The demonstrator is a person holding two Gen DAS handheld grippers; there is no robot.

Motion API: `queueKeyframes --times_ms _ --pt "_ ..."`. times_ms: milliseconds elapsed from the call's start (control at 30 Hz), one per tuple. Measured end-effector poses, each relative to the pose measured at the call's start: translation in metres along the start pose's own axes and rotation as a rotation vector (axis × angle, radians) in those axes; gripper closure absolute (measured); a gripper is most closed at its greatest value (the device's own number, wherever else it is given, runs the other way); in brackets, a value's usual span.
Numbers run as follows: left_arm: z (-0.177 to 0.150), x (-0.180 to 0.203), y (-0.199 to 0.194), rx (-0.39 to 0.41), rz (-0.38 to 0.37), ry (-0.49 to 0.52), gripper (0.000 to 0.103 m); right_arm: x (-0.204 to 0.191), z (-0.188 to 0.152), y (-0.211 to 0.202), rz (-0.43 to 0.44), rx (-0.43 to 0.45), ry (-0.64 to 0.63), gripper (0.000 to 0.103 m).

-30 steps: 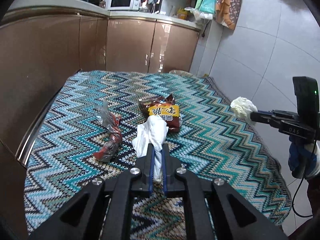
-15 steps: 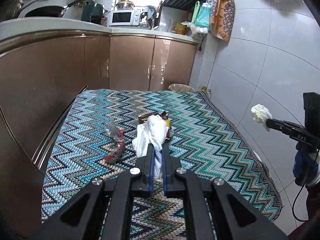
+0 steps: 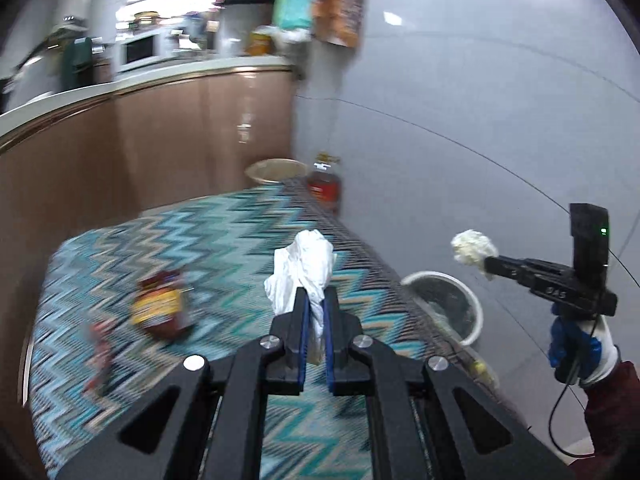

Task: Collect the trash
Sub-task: 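Carry both tissues to the white bin and open both tools, then move both tools back over the snack bag on the table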

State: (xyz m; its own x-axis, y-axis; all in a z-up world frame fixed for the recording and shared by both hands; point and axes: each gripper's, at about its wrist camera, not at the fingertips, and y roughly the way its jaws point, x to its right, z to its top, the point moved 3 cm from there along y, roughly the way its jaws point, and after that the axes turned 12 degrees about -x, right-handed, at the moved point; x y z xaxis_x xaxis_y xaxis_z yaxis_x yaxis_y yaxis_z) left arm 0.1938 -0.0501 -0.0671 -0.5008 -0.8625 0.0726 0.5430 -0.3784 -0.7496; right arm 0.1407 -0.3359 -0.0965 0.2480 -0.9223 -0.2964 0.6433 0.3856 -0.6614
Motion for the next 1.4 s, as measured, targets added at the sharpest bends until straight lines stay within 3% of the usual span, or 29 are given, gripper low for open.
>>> queueKeyframes --times_ms 233,400,700,800,867,933,967,1200,1400 --pt "0.039 0.109 0.087 -0.113 -0.141 0.159 0.097 0.083 -0.019 -0.015 -0.090 -0.005 0.163 0.091" --pt "0.057 0.175 0.150 -0.190 -0.176 0.251 0.097 0.130 -0.031 -0.014 -0.145 -0.023 0.265 0.089" --pt "0.069 0.237 0.221 -0.273 -0.213 0.308 0.095 0.183 -0.049 0.006 -0.193 -0.074 0.381 0.089" --pt "0.071 0.252 0.234 -0.288 -0.217 0.316 0.095 0.198 -0.054 0.012 -0.208 -0.084 0.413 0.078" --pt "0.073 0.257 0.243 -0.310 -0.233 0.306 0.086 0.203 -0.057 0.015 -0.226 -0.089 0.428 0.058" --pt "0.074 0.260 0.249 -0.316 -0.240 0.296 0.060 0.206 -0.059 0.016 -0.236 -0.096 0.435 0.057" --pt "0.075 0.260 0.249 -0.309 -0.241 0.289 0.058 0.207 -0.060 0.015 -0.238 -0.098 0.438 0.057" --pt "0.075 0.254 0.240 -0.294 -0.249 0.276 0.057 0.203 -0.065 -0.001 -0.263 -0.092 0.444 0.056" --pt "0.074 0.236 0.209 -0.232 -0.255 0.212 0.057 0.187 -0.057 -0.018 -0.274 -0.064 0.430 0.055"
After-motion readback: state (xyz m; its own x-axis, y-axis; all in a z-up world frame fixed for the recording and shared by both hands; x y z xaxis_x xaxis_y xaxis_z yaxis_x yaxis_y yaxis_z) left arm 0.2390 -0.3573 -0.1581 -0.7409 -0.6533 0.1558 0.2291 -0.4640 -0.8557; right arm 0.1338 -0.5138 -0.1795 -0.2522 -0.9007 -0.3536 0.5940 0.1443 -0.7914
